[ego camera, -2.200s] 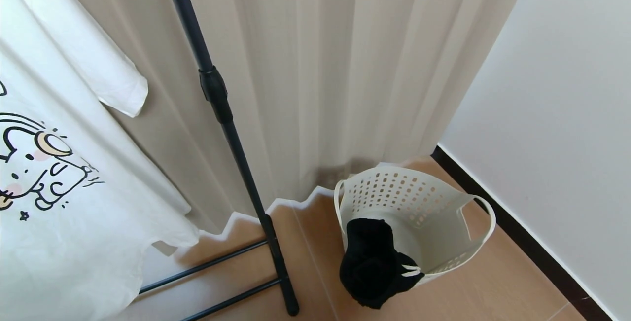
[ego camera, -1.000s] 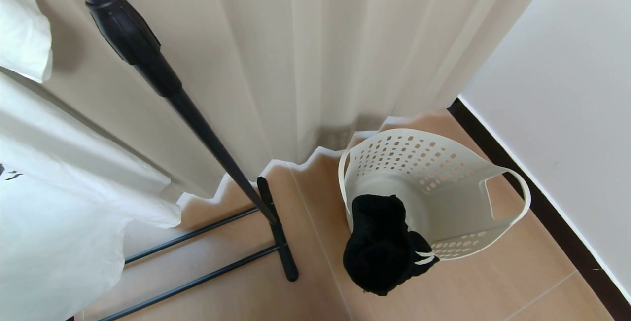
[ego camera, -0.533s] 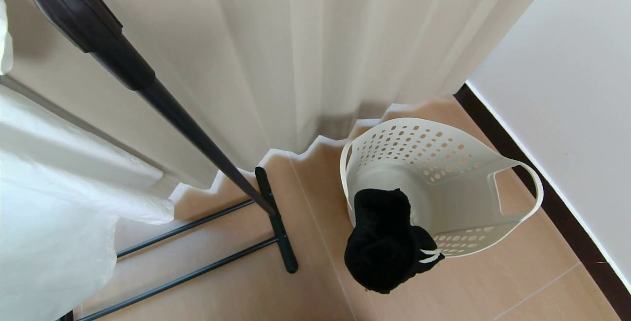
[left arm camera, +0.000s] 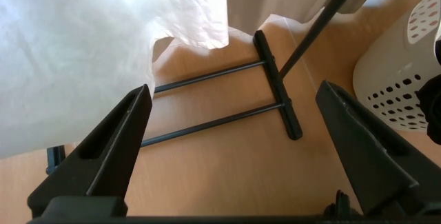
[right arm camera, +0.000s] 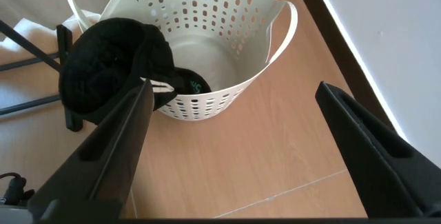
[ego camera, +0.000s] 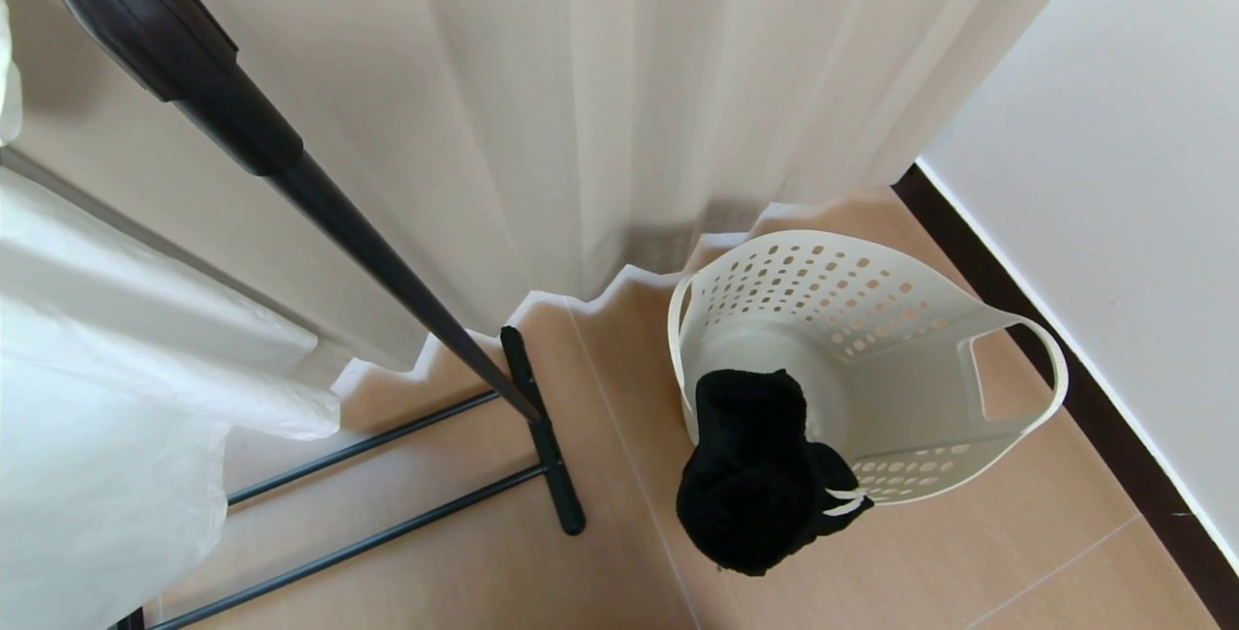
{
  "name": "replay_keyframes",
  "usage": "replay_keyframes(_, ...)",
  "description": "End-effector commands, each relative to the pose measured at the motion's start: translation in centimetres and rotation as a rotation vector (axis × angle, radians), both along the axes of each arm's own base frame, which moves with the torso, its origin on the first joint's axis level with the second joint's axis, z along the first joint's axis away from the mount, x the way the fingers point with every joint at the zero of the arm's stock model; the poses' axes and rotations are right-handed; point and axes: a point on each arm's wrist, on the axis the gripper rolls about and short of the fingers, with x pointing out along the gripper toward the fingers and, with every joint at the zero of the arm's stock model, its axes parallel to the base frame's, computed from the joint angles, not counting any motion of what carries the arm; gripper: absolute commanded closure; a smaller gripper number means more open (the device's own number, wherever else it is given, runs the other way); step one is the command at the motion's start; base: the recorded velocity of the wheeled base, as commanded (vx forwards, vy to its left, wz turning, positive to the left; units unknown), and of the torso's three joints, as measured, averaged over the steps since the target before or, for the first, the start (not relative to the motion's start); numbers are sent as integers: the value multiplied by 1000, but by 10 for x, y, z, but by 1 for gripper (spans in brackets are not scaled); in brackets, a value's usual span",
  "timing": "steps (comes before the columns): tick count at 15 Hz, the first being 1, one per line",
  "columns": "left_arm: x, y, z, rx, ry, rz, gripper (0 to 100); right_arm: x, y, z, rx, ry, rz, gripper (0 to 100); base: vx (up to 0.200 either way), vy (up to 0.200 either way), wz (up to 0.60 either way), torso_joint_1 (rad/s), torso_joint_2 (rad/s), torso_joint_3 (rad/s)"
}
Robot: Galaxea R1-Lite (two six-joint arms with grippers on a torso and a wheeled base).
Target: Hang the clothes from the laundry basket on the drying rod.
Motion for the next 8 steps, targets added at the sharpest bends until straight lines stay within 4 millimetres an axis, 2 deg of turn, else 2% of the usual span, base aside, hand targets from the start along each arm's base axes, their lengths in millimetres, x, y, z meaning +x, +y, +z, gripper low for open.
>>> replay_keyframes(1, 0, 0, 0, -2, 1, 1, 0, 0, 0, -2, -21, 16, 6, 0, 0, 0, 0, 0, 0, 0)
replay_keyframes(3, 0, 0, 0, -2, 1, 1, 0, 3, 0, -1, -30, 59, 37, 0, 0, 0, 0, 0, 0, 0)
replay_keyframes(4, 0, 0, 0, 0, 1, 1, 0, 15, 1, 4, -126, 175, 110, 0, 0, 0, 0, 0, 0, 0)
replay_keyframes(6, 0, 0, 0, -2, 1, 1, 0, 32, 3, 22, -195, 287, 170, 0, 0, 0, 0, 0, 0, 0)
replay_keyframes(8, 0, 0, 0, -2, 1, 1, 0, 78, 8, 50, -283, 476, 281, 0, 0, 0, 0, 0, 0, 0)
